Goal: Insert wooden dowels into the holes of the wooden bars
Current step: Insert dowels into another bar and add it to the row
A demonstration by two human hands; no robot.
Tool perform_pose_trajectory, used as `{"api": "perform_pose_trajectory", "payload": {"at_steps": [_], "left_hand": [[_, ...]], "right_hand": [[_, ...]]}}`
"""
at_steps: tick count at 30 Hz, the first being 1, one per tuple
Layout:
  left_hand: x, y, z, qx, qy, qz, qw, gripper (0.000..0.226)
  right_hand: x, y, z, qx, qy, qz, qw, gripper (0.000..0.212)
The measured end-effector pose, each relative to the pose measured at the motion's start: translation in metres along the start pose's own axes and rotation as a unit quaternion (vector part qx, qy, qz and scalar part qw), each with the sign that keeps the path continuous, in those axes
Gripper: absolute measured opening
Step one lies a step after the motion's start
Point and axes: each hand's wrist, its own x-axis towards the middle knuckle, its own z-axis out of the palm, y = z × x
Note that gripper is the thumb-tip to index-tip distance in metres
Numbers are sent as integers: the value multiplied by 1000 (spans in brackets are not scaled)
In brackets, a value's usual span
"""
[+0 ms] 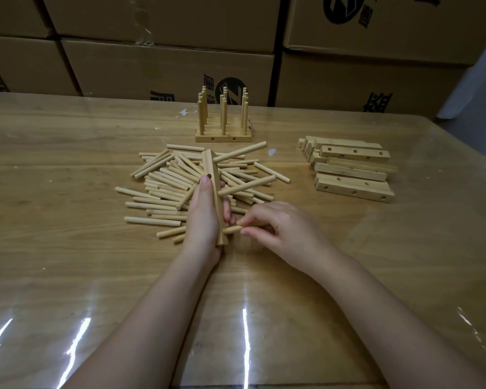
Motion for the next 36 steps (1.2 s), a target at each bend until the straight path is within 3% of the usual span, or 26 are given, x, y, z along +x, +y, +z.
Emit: {"api": "perform_pose_trajectory", "payload": {"at_steps": [7, 17, 36], "left_hand": [[0, -3, 1, 62, 13, 26, 998, 37], [-1, -3, 0, 62, 15, 29, 998, 38], [-5, -3, 0, 97, -15, 57, 994, 34]], "right_hand": [[-1, -4, 1, -46, -7, -18, 999, 11], [-3, -8, 4, -37, -14, 6, 999, 14], [-7, -2, 10, 93, -28, 84, 992, 9]]}}
